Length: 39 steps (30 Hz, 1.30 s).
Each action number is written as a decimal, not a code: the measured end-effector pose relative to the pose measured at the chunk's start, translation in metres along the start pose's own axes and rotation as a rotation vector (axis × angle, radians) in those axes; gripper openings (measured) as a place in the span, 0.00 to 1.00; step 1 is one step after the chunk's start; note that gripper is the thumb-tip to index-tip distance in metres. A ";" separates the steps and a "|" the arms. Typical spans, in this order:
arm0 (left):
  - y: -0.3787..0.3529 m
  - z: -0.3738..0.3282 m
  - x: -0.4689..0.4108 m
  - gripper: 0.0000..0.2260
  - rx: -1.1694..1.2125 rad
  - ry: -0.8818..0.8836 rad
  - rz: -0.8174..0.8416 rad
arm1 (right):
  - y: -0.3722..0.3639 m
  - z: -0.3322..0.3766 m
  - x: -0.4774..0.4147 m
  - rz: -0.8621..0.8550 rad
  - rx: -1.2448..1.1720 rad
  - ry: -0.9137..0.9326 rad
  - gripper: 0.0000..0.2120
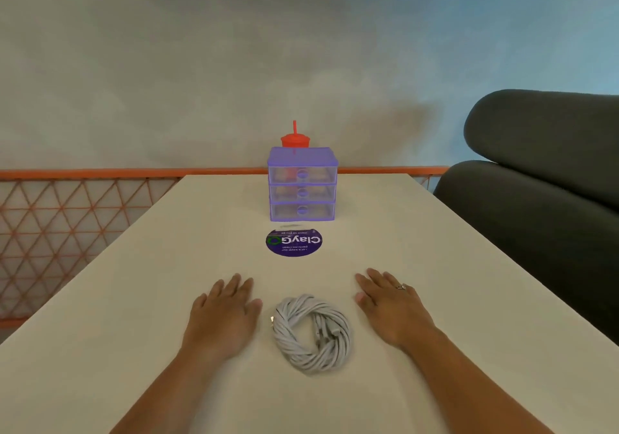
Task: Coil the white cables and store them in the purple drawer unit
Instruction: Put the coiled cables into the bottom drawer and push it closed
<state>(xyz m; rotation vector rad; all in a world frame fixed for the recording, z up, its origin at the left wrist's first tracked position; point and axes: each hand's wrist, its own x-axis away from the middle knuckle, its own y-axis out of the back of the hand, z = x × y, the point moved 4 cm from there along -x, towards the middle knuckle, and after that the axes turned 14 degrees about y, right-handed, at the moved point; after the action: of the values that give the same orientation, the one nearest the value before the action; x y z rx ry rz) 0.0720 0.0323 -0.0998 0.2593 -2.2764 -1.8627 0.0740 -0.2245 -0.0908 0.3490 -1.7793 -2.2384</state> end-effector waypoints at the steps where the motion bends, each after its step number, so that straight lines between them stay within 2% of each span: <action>1: 0.000 -0.005 -0.013 0.23 0.000 -0.009 -0.007 | 0.000 -0.003 -0.015 -0.002 0.000 0.003 0.22; 8: -0.003 -0.035 -0.100 0.23 0.123 -0.013 -0.078 | -0.009 -0.023 -0.123 -0.086 -0.036 -0.033 0.22; 13: -0.001 -0.049 -0.131 0.32 0.217 0.052 -0.063 | -0.007 -0.025 -0.162 -0.106 -0.059 -0.090 0.22; 18: 0.013 -0.052 -0.145 0.15 0.452 0.236 0.071 | 0.003 -0.031 -0.168 -0.069 -0.154 -0.153 0.21; 20: 0.025 -0.055 -0.152 0.14 0.573 0.308 0.146 | 0.012 -0.035 -0.171 -0.061 -0.265 -0.226 0.19; 23: 0.053 -0.067 -0.165 0.15 0.683 0.361 0.196 | 0.024 -0.035 -0.185 -0.055 -0.609 -0.405 0.17; 26: 0.086 -0.082 -0.184 0.19 0.796 0.362 0.174 | 0.036 -0.028 -0.203 0.002 -0.809 -0.470 0.14; 28: 0.110 -0.094 -0.196 0.23 0.850 0.327 0.101 | 0.045 -0.023 -0.212 -0.025 -0.973 -0.541 0.12; 30: 0.132 -0.106 -0.207 0.25 0.833 0.249 0.005 | 0.045 -0.020 -0.218 -0.083 -1.178 -0.660 0.06; 33: 0.152 -0.129 -0.221 0.23 0.727 0.078 -0.079 | 0.029 -0.013 -0.228 -0.136 -1.453 -0.868 0.05; 35: 0.154 -0.145 -0.232 0.22 0.623 -0.014 -0.048 | 0.021 -0.003 -0.234 -0.161 -1.612 -0.995 0.06; 37: 0.151 -0.159 -0.242 0.25 0.447 -0.087 -0.004 | 0.017 0.005 -0.240 -0.183 -1.682 -1.059 0.03; 39: 0.144 -0.168 -0.250 0.27 0.257 -0.129 0.043 | 0.012 0.011 -0.246 -0.213 -1.763 -1.095 0.05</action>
<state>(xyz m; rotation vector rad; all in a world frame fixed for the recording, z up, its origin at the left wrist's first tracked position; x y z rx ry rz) 0.3540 -0.0359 0.0656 0.1277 -2.5873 -1.6078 0.3012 -0.1314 -0.0701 -1.1861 0.7394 -3.2399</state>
